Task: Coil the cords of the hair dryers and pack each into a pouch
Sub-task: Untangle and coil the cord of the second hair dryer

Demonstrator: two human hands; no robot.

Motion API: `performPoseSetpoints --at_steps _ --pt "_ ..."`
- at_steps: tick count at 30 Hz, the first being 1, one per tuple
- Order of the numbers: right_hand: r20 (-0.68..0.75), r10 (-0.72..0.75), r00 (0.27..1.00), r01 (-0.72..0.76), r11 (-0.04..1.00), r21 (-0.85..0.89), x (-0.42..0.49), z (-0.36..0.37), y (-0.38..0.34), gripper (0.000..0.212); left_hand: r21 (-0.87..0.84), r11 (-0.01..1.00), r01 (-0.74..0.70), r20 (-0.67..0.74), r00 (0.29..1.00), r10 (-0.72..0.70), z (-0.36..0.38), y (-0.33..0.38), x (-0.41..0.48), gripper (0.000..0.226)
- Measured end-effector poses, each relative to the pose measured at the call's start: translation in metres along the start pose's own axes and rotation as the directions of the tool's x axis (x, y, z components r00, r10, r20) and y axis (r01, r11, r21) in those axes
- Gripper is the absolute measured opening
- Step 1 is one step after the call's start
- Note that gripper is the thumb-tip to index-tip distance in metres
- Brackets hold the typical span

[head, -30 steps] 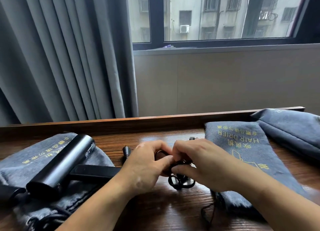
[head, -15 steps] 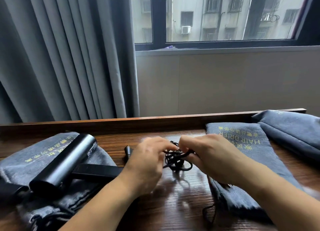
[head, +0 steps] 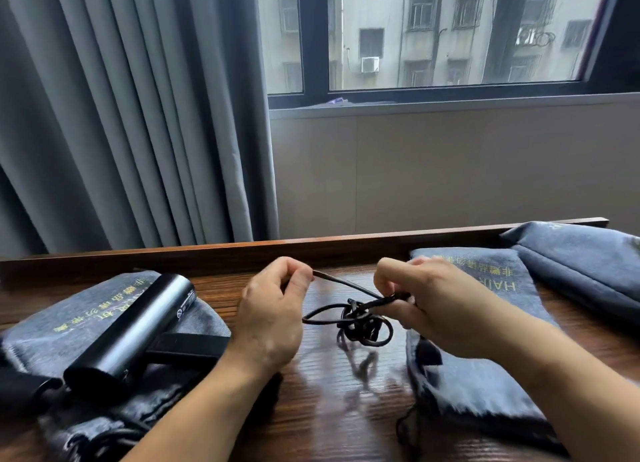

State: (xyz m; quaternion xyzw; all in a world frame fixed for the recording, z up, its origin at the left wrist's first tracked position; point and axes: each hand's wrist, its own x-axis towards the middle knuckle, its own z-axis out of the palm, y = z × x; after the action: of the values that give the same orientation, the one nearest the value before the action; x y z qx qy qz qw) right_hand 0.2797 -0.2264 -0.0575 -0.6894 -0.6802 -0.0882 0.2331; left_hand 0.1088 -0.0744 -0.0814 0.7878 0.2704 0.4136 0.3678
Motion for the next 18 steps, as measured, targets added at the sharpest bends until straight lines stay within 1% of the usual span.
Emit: performPoseSetpoints --at_steps 1,3,5,6,7,8,9,10,11,12,13,15,16,18 --pt "-0.018 0.0 1.0 0.001 0.999 0.042 0.0 0.0 0.001 0.038 0.018 1.0 0.005 -0.03 1.0 -0.004 0.001 -0.001 0.0 0.027" --pt "-0.041 -0.014 0.999 0.016 0.999 0.048 0.001 0.001 0.002 0.04 0.153 0.987 -0.042 -0.035 0.998 0.048 0.002 -0.006 0.001 0.024" --pt "-0.048 -0.047 0.998 0.047 0.999 0.001 0.003 0.005 0.0 0.035 0.329 0.935 -0.135 0.022 0.99 0.136 0.002 -0.01 0.002 0.023" --pt "-0.049 -0.072 0.996 0.071 0.997 -0.022 0.004 0.007 -0.001 0.03 0.396 0.891 -0.223 0.068 0.975 0.214 0.002 -0.011 0.002 0.03" --pt "-0.049 -0.101 0.994 0.099 0.994 -0.041 0.005 0.008 -0.002 0.025 0.437 0.835 -0.333 0.141 0.943 0.302 0.003 -0.013 0.002 0.039" --pt "-0.051 -0.124 0.991 0.122 0.991 -0.048 0.006 0.01 -0.003 0.021 0.44 0.779 -0.447 0.23 0.894 0.384 0.005 -0.014 0.002 0.045" --pt "-0.051 -0.136 0.989 0.134 0.99 -0.045 0.007 0.011 -0.004 0.018 0.41 0.73 -0.546 0.331 0.835 0.439 0.008 -0.013 -0.001 0.043" --pt "-0.051 -0.143 0.988 0.141 0.989 -0.042 0.007 0.012 -0.004 0.016 0.355 0.706 -0.613 0.423 0.779 0.463 0.011 -0.012 -0.004 0.034" --pt "-0.048 -0.143 0.989 0.141 0.989 -0.042 0.007 0.012 -0.003 0.015 0.287 0.708 -0.645 0.483 0.736 0.474 0.013 -0.01 -0.006 0.024" --pt "-0.046 -0.138 0.989 0.137 0.99 -0.036 0.006 0.011 -0.002 0.016 0.225 0.731 -0.644 0.514 0.716 0.473 0.014 -0.009 -0.007 0.018" --pt "-0.044 -0.127 0.991 0.127 0.992 -0.013 0.005 0.01 -0.001 0.018 0.188 0.759 -0.624 0.519 0.719 0.463 0.015 -0.009 -0.006 0.018" --pt "-0.042 -0.098 0.994 0.101 0.99 0.097 0.002 0.008 0.001 0.025 0.166 0.787 -0.594 0.497 0.74 0.454 0.015 -0.009 -0.006 0.025" --pt "-0.044 -0.078 0.996 0.084 0.983 0.166 0.001 0.007 0.001 0.028 0.162 0.799 -0.579 0.479 0.755 0.449 0.014 -0.009 -0.006 0.027" --pt "-0.03 -0.006 1.0 0.016 0.948 0.318 0.0 0.006 0.002 0.031 0.175 0.834 -0.524 0.407 0.81 0.423 0.012 -0.005 -0.005 0.027"
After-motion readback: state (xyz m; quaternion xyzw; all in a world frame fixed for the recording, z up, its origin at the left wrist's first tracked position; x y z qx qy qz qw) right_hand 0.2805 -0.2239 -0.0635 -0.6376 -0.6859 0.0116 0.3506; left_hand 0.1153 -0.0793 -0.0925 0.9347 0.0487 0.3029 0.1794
